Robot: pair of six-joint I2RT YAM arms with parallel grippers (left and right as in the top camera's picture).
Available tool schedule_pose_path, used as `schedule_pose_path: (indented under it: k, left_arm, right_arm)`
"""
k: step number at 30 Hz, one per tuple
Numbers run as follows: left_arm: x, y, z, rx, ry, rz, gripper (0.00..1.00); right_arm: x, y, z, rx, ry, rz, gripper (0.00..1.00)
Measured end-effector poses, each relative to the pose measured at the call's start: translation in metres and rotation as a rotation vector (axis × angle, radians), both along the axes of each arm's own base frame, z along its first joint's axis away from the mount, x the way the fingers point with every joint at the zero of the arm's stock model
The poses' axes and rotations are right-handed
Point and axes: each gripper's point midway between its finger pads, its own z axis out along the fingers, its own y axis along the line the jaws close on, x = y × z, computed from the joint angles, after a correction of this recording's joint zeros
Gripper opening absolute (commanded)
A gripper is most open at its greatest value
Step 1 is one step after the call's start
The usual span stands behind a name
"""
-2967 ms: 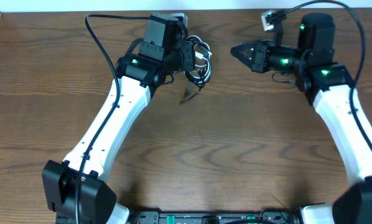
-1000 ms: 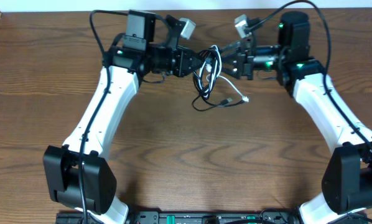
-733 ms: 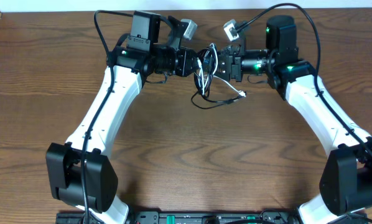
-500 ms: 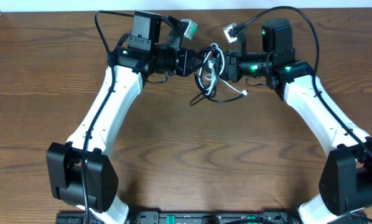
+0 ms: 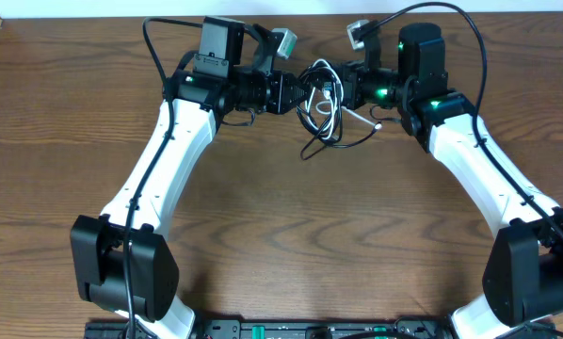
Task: Untangle cables
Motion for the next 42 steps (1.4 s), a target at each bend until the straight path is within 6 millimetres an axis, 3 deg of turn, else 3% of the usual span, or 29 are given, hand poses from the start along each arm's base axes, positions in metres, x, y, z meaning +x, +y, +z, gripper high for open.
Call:
schedule_pose_path:
  k: [3,8,12,20,27,42]
  left_arm:
    - [-0.001,-0.001,0.0,-0.002,0.006,0.001,0.07]
    - [-0.002,-0.004,0.0,-0.002,0.009,-0.002,0.08]
    - [-0.001,-0.002,-0.002,0.009,0.013,0.008,0.07]
    - [0.006,0.002,-0.013,0.07,0.003,0.053,0.08]
    - [0.012,0.008,-0.019,0.122,-0.013,0.094,0.08]
    - [0.027,0.036,-0.019,0.119,-0.006,0.159,0.07]
  right_arm:
    - [0.001,0.0,0.0,-0.001,0.005,-0.012,0.22]
    - [0.003,0.002,-0.006,-0.024,0.026,-0.05,0.01]
    - [0.003,-0.005,-0.026,-0.085,0.106,-0.119,0.01]
    - [0.008,-0.052,-0.077,-0.317,0.247,-0.362,0.01]
    - [0.015,-0.097,-0.094,-0.46,0.255,-0.489,0.01]
    - [0.004,-0.176,-0.119,-0.62,0.357,-0.575,0.01]
